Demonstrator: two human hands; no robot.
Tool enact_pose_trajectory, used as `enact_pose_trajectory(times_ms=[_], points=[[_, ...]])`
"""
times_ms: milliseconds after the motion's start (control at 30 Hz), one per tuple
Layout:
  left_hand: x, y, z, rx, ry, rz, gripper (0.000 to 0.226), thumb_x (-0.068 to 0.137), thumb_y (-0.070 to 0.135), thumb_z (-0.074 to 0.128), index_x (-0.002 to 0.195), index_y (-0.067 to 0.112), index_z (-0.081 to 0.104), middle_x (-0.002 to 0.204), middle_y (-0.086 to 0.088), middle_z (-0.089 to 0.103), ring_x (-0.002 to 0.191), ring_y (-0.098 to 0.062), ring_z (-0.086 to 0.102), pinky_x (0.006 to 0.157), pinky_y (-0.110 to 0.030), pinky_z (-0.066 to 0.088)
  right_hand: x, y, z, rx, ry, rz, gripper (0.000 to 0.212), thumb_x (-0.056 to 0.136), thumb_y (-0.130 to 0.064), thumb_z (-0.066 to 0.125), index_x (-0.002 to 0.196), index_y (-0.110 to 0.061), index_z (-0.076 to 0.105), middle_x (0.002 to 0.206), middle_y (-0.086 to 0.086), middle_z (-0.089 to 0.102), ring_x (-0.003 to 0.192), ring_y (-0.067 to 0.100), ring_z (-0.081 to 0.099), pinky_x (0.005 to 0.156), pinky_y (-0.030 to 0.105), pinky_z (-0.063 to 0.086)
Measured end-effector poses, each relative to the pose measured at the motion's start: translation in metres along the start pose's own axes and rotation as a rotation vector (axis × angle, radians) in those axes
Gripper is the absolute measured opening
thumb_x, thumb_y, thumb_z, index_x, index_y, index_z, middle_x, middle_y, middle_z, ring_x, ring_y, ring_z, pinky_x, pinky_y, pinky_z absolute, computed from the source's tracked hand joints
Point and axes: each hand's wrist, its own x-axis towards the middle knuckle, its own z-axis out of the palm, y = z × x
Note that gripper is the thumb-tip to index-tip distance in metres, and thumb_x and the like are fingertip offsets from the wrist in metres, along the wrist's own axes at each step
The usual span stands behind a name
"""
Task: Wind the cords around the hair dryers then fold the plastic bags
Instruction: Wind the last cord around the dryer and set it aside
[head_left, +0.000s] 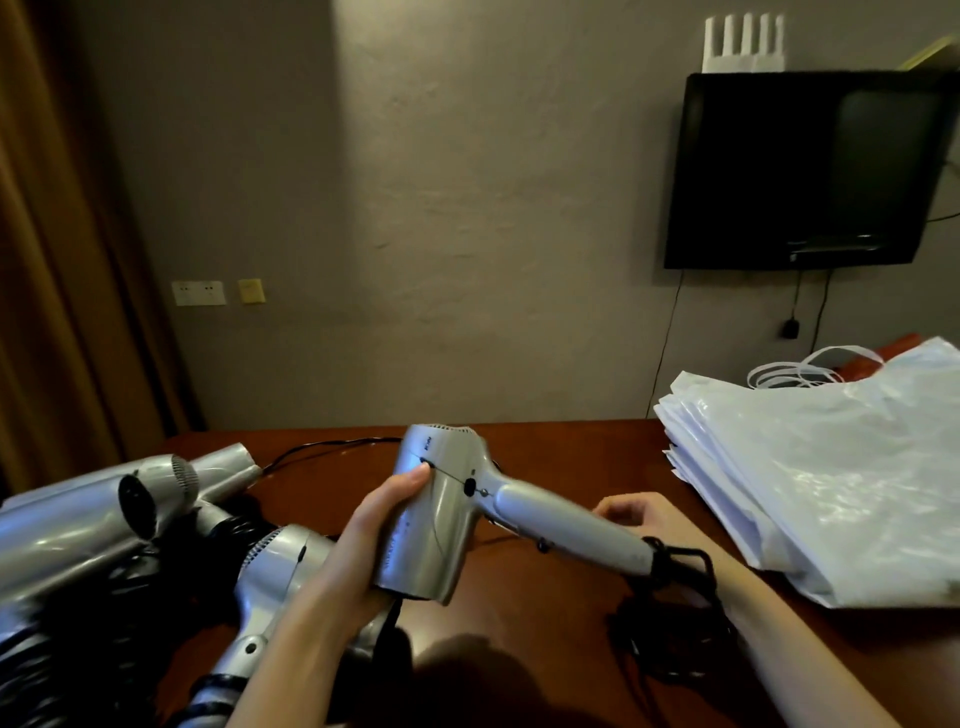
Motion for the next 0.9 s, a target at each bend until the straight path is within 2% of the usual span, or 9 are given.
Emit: enact_pose_trajectory(times_ms=[67, 200, 367, 467, 567, 700, 767, 833, 900], points=[[0.001, -0.001, 0.003, 0.064, 0.012, 0.030, 0.048, 0.065, 0.037, 0.064, 0.097, 0.001, 0.067, 0.075, -0.019, 0.069, 0.057, -0.023, 0.066, 0.049, -0.025, 0.053, 0.004, 0.001, -0.008, -0.100, 0.138, -0.042, 0.021, 0.083, -0.003, 0.070, 0.069, -0.018, 0.070, 0.060, -0.006, 0.067, 0.055, 0.001, 0.059, 0.054, 0.010, 0.043], [0.006, -0.005, 0.005, 0.169, 0.079, 0.175, 0.065, 0.054, 0.047, 0.075, 0.103, 0.004, 0.066, 0.085, -0.025, 0.069, 0.072, -0.033, 0.067, 0.060, -0.035, 0.053, -0.004, -0.009, -0.014, -0.037, 0.345, -0.181, 0.015, 0.086, -0.006, 0.067, 0.073, -0.014, 0.067, 0.048, -0.002, 0.061, 0.041, 0.006, 0.048, 0.042, 0.013, 0.036], [0.007, -0.006, 0.005, 0.185, 0.213, 0.324, 0.056, 0.053, 0.052, 0.074, 0.095, 0.015, 0.069, 0.081, -0.011, 0.070, 0.072, -0.024, 0.064, 0.059, -0.034, 0.050, -0.013, -0.028, -0.006, -0.204, 0.418, -0.421, 0.019, 0.078, -0.008, 0.076, 0.069, -0.023, 0.067, 0.063, -0.007, 0.067, 0.057, 0.005, 0.061, 0.055, 0.014, 0.046], [0.003, -0.002, 0.006, 0.127, 0.270, 0.359, 0.060, 0.051, 0.052, 0.073, 0.098, 0.015, 0.068, 0.078, -0.007, 0.071, 0.066, -0.017, 0.066, 0.051, -0.030, 0.052, -0.017, -0.035, -0.006, -0.094, 0.305, -0.431, 0.016, 0.081, -0.005, 0.072, 0.072, -0.017, 0.067, 0.059, -0.003, 0.065, 0.052, 0.004, 0.058, 0.049, 0.010, 0.041], [0.003, 0.000, 0.007, 0.072, 0.306, 0.382, 0.064, 0.048, 0.050, 0.072, 0.099, 0.012, 0.066, 0.072, -0.003, 0.070, 0.059, -0.013, 0.065, 0.045, -0.027, 0.050, -0.020, -0.034, -0.010, 0.051, 0.119, -0.406, 0.009, 0.083, -0.020, 0.062, 0.079, -0.014, 0.067, 0.057, 0.004, 0.062, 0.049, 0.003, 0.053, 0.049, 0.010, 0.039], [0.003, 0.000, 0.005, 0.046, 0.328, 0.390, 0.062, 0.050, 0.049, 0.073, 0.097, 0.009, 0.065, 0.071, -0.003, 0.070, 0.058, -0.012, 0.064, 0.045, -0.026, 0.050, -0.016, -0.022, -0.009, 0.061, -0.093, -0.322, 0.015, 0.086, -0.032, 0.060, 0.080, -0.025, 0.072, 0.066, 0.004, 0.065, 0.072, 0.009, 0.063, 0.078, 0.015, 0.044], [0.004, 0.000, 0.004, 0.045, 0.323, 0.380, 0.055, 0.057, 0.042, 0.075, 0.098, 0.007, 0.066, 0.072, -0.004, 0.070, 0.058, -0.013, 0.064, 0.047, -0.024, 0.050, -0.014, -0.015, -0.010, 0.061, -0.136, -0.295, 0.032, 0.080, -0.053, 0.068, 0.086, -0.022, 0.072, 0.071, 0.006, 0.067, 0.087, 0.011, 0.067, 0.092, 0.024, 0.041], [0.005, -0.001, 0.003, 0.040, 0.324, 0.370, 0.045, 0.067, 0.036, 0.069, 0.099, 0.006, 0.065, 0.071, -0.004, 0.070, 0.057, -0.012, 0.064, 0.047, -0.023, 0.050, -0.014, -0.013, -0.014, 0.088, -0.138, -0.274, 0.049, 0.068, -0.065, 0.072, 0.089, -0.021, 0.073, 0.075, 0.009, 0.068, 0.090, 0.014, 0.067, 0.094, 0.027, 0.040], [0.006, -0.002, 0.003, 0.038, 0.330, 0.359, 0.044, 0.069, 0.037, 0.066, 0.101, 0.006, 0.066, 0.073, -0.005, 0.071, 0.059, -0.013, 0.064, 0.048, -0.023, 0.050, -0.014, -0.013, -0.017, 0.087, -0.130, -0.272, 0.051, 0.063, -0.069, 0.073, 0.089, -0.025, 0.074, 0.077, 0.011, 0.069, 0.090, 0.019, 0.067, 0.092, 0.027, 0.044]])
